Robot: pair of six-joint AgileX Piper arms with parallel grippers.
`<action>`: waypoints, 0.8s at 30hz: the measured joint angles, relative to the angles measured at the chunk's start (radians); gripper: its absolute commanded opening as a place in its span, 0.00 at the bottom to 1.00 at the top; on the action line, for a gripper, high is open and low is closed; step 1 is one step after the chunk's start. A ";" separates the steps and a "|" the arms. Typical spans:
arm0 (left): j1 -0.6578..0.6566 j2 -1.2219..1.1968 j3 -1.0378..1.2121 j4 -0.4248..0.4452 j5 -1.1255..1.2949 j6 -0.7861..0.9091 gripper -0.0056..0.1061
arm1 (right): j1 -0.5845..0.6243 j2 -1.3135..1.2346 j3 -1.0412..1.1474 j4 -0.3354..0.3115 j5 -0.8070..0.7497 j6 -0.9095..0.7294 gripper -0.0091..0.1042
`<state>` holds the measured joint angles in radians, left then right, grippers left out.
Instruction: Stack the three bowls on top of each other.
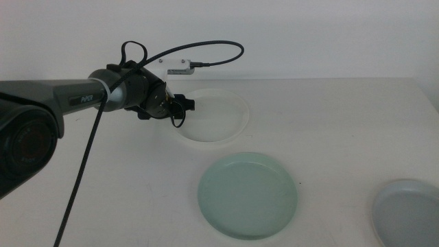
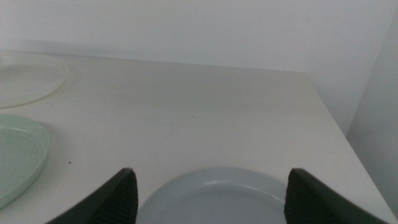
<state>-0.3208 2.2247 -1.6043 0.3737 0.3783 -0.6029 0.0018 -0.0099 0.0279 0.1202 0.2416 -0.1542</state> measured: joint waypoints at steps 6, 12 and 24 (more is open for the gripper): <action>-0.001 0.012 -0.010 -0.074 0.011 -0.001 0.13 | 0.000 0.000 0.000 0.000 0.000 0.000 0.61; -0.001 -0.012 -0.010 -0.103 0.041 -0.004 0.05 | 0.000 0.000 0.000 0.000 0.000 0.000 0.61; -0.045 -0.354 0.139 -0.102 0.169 0.031 0.05 | 0.000 0.000 0.000 0.000 0.000 0.000 0.61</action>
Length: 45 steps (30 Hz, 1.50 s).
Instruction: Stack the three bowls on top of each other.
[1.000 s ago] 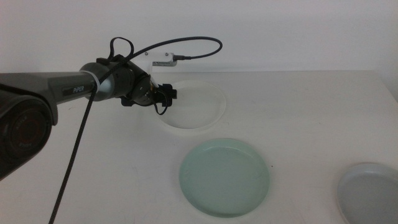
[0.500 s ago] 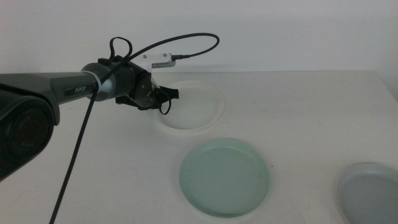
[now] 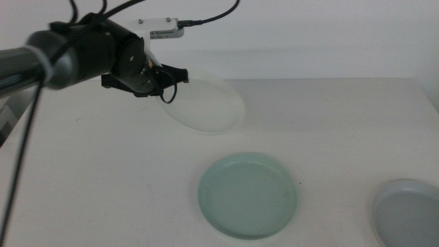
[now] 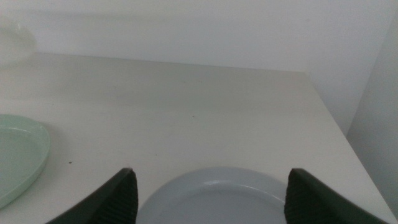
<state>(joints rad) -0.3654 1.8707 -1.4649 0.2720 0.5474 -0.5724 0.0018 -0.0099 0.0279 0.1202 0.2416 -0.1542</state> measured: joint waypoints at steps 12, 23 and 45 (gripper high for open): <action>-0.181 -0.279 0.368 0.013 -0.125 -0.115 0.05 | 0.000 0.000 0.000 0.000 0.000 0.000 0.61; -0.245 -0.205 0.512 0.002 -0.290 -0.181 0.05 | 0.000 0.000 0.000 0.000 0.000 0.000 0.61; -0.268 -0.324 0.513 0.014 -0.270 -0.012 0.99 | 0.000 0.000 0.000 0.000 0.000 0.000 0.61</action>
<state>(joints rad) -0.6331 1.5463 -0.9518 0.2857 0.2778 -0.5841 0.0018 -0.0099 0.0279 0.1202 0.2416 -0.1542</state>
